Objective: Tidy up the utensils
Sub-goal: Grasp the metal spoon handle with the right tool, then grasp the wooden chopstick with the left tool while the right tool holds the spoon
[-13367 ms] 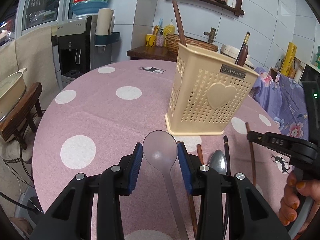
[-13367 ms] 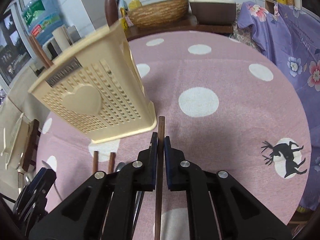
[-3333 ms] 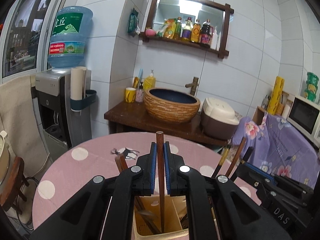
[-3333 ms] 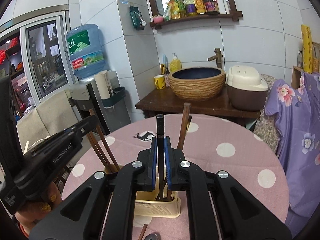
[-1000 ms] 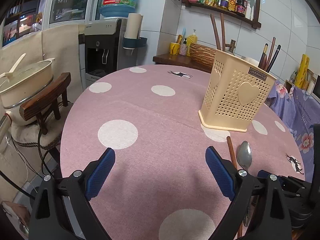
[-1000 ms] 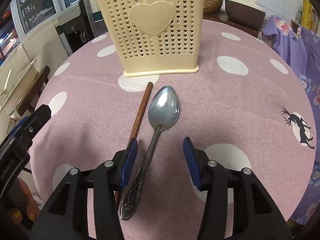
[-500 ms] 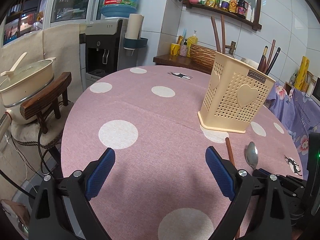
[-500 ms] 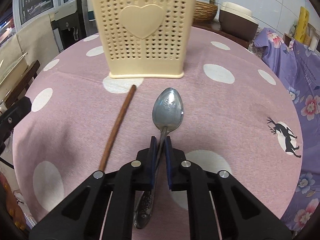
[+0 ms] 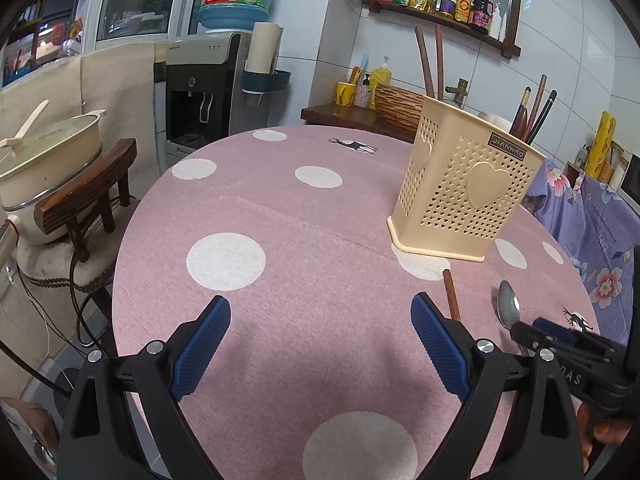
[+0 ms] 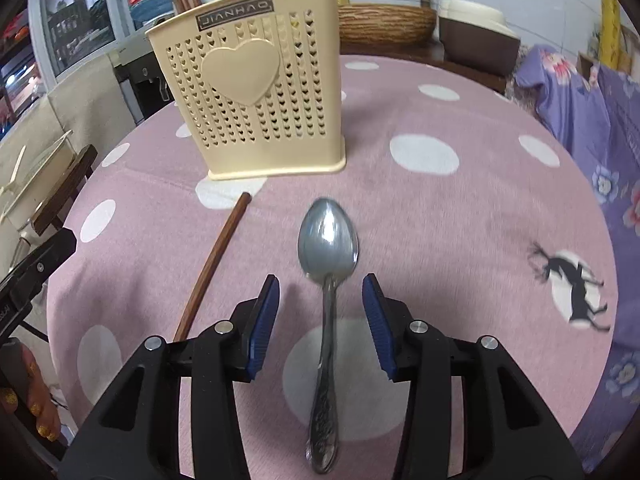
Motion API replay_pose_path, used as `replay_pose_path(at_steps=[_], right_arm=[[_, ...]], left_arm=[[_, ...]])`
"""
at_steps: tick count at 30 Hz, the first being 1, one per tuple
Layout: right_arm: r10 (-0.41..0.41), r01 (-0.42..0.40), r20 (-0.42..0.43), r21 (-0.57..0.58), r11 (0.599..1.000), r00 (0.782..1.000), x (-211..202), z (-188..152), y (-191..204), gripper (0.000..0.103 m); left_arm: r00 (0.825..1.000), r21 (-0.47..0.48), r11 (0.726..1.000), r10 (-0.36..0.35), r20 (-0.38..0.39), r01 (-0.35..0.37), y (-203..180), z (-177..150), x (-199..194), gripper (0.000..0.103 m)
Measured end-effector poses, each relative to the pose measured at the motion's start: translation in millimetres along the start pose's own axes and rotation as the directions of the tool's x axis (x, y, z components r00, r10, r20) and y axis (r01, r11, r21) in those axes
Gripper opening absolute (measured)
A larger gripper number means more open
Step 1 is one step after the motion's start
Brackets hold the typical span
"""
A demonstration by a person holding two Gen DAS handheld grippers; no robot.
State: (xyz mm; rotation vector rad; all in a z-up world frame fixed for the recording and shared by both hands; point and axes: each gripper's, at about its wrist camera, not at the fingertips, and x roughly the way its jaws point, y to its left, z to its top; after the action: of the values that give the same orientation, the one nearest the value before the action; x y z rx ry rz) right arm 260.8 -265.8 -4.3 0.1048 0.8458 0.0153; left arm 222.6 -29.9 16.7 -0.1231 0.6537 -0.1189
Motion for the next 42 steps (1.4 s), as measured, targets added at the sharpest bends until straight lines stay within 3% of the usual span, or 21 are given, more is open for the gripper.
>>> replay_pose_path(at_steps=[6,13,14,17,28,35,40,42], right_arm=[[0.06,-0.06,-0.063,-0.007,0.998,0.996,21,12,-2,0.044],[0.042,-0.043,-0.081,-0.013,0.999,0.996,26,19,6,0.044],[0.034,-0.034,-0.078,-0.006,0.999,0.996,26,19,5,0.046],[0.04,-0.04,-0.041,-0.002,0.999,0.998,19,20,1,0.063],[0.031,-0.035,-0.066,-0.066,0.997,0.997,38,27,11,0.063],[-0.012,0.007,-0.046,-0.098,0.995,0.999,41,30,13,0.038],[-0.016,0.013,-0.046,-0.062,0.998,0.999,36,28,1,0.038],[-0.012,0.011,-0.038,-0.033,0.999,0.999,32,27,-7,0.038]], left_arm=[[1.0,-0.001,1.0,0.0,-0.001,0.0,1,0,0,0.09],[1.0,0.007,1.0,-0.003,-0.015,0.003,-1,-1,2,0.09],[1.0,0.007,1.0,-0.003,-0.017,0.003,-2,-1,3,0.09],[1.0,0.006,1.0,-0.003,-0.019,0.003,-2,-2,3,0.09],[0.999,0.015,1.0,-0.012,-0.032,0.013,-7,-3,7,0.09],[0.998,0.045,0.999,-0.028,-0.048,0.03,-19,-4,9,0.09],[0.993,0.102,0.991,-0.08,-0.09,0.089,-42,-5,17,0.09],[0.988,0.129,0.985,-0.098,-0.12,0.113,-54,-4,24,0.085]])
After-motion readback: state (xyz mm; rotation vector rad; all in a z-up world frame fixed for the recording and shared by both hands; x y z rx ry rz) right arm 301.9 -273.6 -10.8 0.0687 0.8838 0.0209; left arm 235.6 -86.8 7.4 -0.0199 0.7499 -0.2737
